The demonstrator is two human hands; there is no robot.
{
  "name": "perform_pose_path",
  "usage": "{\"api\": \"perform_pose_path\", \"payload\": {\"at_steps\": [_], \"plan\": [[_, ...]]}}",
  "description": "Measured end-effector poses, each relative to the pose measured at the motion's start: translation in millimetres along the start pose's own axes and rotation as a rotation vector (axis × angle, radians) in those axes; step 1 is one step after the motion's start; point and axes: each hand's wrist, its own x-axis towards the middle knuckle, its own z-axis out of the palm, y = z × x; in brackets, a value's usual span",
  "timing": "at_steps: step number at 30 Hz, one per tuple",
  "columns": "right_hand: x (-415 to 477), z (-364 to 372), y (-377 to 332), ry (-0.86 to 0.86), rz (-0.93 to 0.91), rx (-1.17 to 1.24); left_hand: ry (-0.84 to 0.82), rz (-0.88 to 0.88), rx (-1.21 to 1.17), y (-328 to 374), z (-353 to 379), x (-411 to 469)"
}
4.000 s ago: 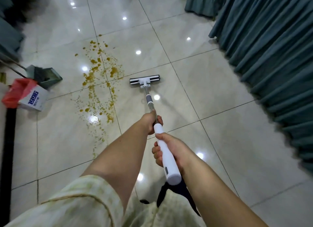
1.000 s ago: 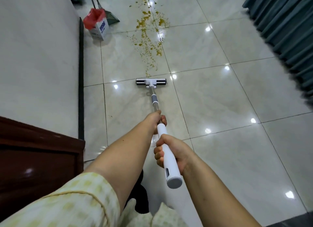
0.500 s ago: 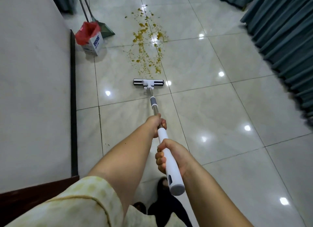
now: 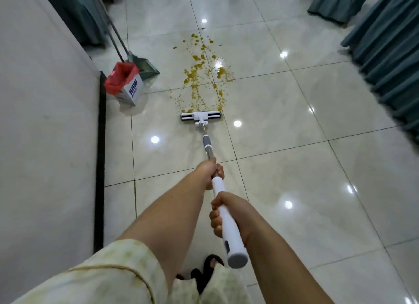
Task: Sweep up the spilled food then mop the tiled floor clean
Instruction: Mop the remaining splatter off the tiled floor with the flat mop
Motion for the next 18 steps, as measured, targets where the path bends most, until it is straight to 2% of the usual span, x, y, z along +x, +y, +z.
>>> {"api": "perform_pose_path", "payload": {"at_steps": [8, 18], "plan": [[63.0, 60.6, -122.5, 0.022, -0.014, 0.023, -0.029, -0.052, -0.027, 134.4, 6.8, 72.1], [143.1, 187.7, -278.7, 0.041, -0.019, 0.112, -0.067, -0.096, 0.009, 336.6, -7.7, 147.8]]}}
